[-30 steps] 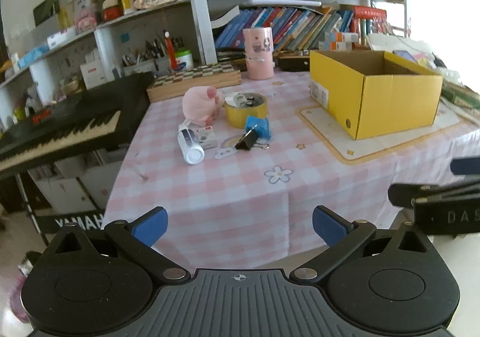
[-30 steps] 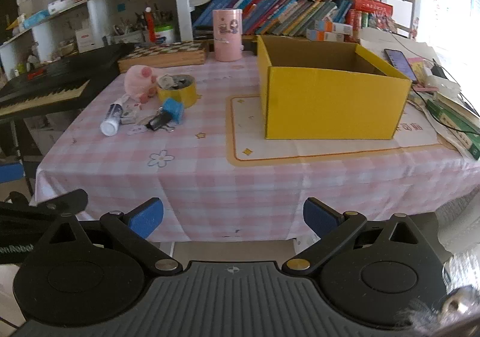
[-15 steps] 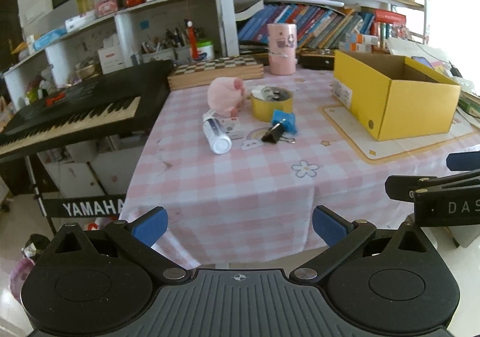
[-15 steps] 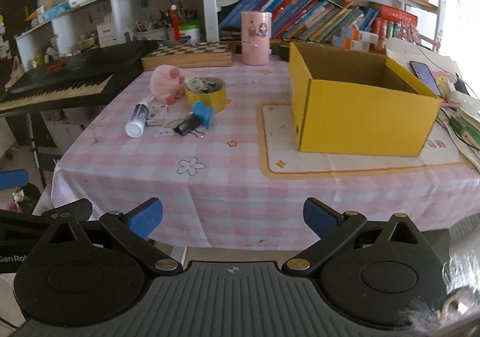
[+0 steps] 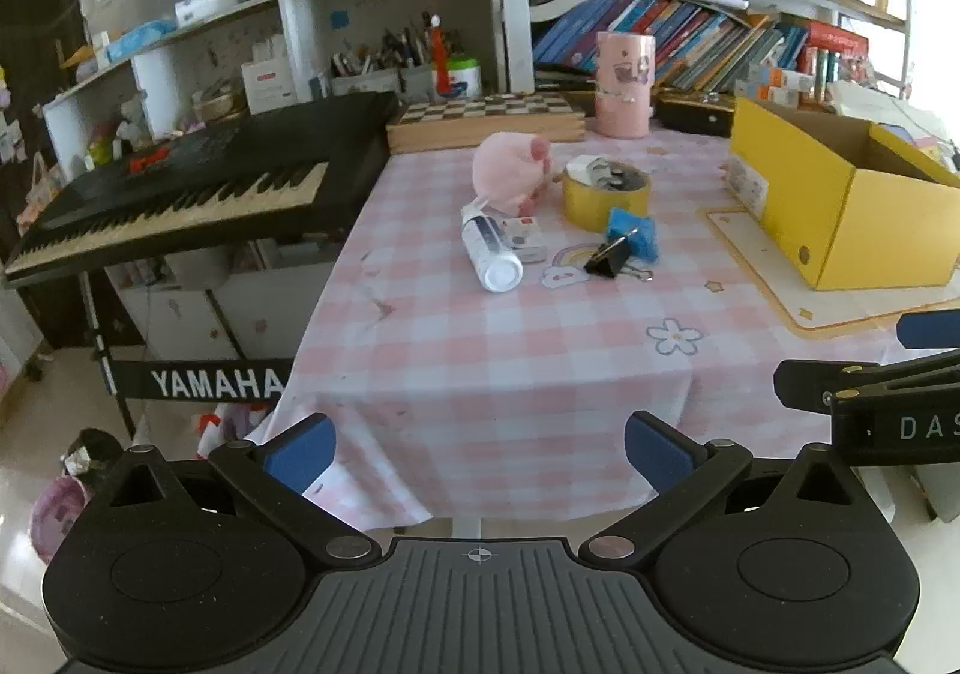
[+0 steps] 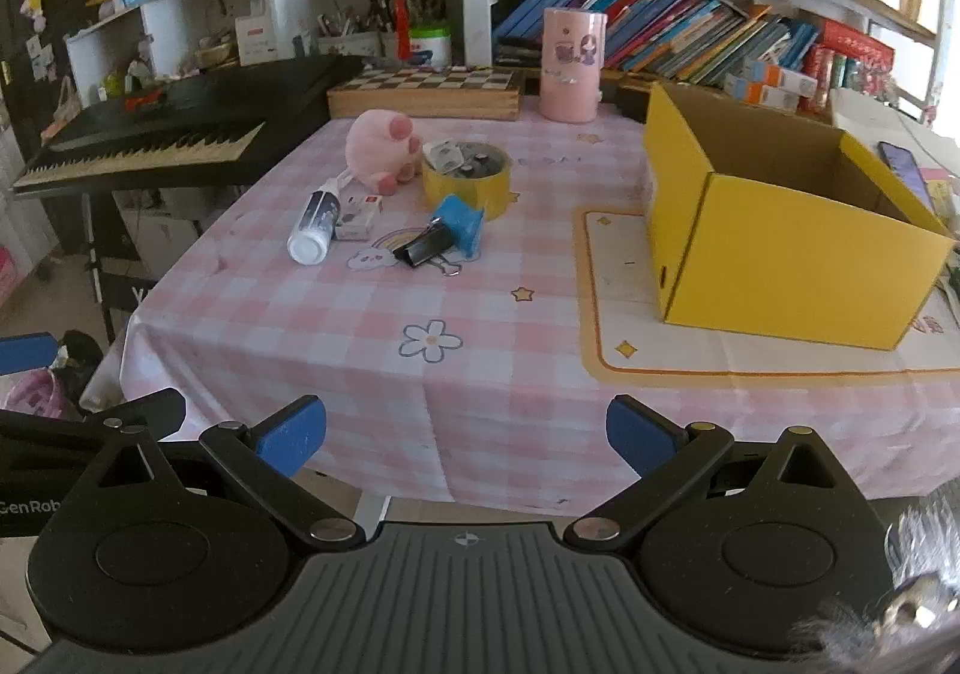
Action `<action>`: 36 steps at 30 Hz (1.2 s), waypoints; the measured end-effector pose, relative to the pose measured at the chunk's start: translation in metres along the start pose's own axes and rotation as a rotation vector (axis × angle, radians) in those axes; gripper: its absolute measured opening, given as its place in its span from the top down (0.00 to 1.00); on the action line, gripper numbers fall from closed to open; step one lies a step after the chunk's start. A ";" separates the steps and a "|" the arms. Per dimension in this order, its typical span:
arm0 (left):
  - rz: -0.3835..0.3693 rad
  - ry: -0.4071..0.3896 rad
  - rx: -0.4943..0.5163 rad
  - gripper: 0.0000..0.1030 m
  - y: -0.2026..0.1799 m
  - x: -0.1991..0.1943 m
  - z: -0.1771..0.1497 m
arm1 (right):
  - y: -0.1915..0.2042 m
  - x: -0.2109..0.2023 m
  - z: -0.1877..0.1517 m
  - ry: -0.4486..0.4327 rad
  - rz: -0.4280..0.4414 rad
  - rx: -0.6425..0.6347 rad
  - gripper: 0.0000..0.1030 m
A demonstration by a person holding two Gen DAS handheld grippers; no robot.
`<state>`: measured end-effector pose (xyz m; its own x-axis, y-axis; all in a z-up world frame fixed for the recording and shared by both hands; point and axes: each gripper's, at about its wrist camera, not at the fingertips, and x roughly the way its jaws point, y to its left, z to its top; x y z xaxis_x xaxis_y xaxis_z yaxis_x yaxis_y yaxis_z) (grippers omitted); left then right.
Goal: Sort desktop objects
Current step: 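Grasp the blue-wrapped object with the right tool while the left tool grasps the white spray bottle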
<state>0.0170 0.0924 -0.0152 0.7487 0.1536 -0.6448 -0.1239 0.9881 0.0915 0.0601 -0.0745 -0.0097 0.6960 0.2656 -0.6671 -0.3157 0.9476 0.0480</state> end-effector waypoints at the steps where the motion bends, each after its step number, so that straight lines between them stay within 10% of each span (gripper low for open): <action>1: 0.003 0.001 -0.004 0.00 0.001 0.003 0.002 | 0.000 0.004 0.002 0.005 0.004 -0.002 0.02; 12: 0.040 0.025 -0.071 0.00 0.009 0.039 0.030 | -0.004 0.049 0.037 0.014 0.057 -0.053 0.02; 20: 0.055 0.043 -0.120 0.02 0.013 0.067 0.056 | -0.007 0.087 0.066 0.028 0.081 -0.116 0.22; 27: 0.048 0.061 -0.136 0.18 0.009 0.093 0.075 | -0.013 0.113 0.085 0.035 0.113 -0.163 0.46; 36: 0.046 0.095 -0.164 0.30 0.008 0.127 0.094 | -0.033 0.150 0.111 0.057 0.115 -0.115 0.49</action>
<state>0.1725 0.1211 -0.0250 0.6759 0.1894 -0.7122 -0.2671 0.9637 0.0028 0.2460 -0.0465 -0.0289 0.6145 0.3581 -0.7030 -0.4655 0.8840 0.0434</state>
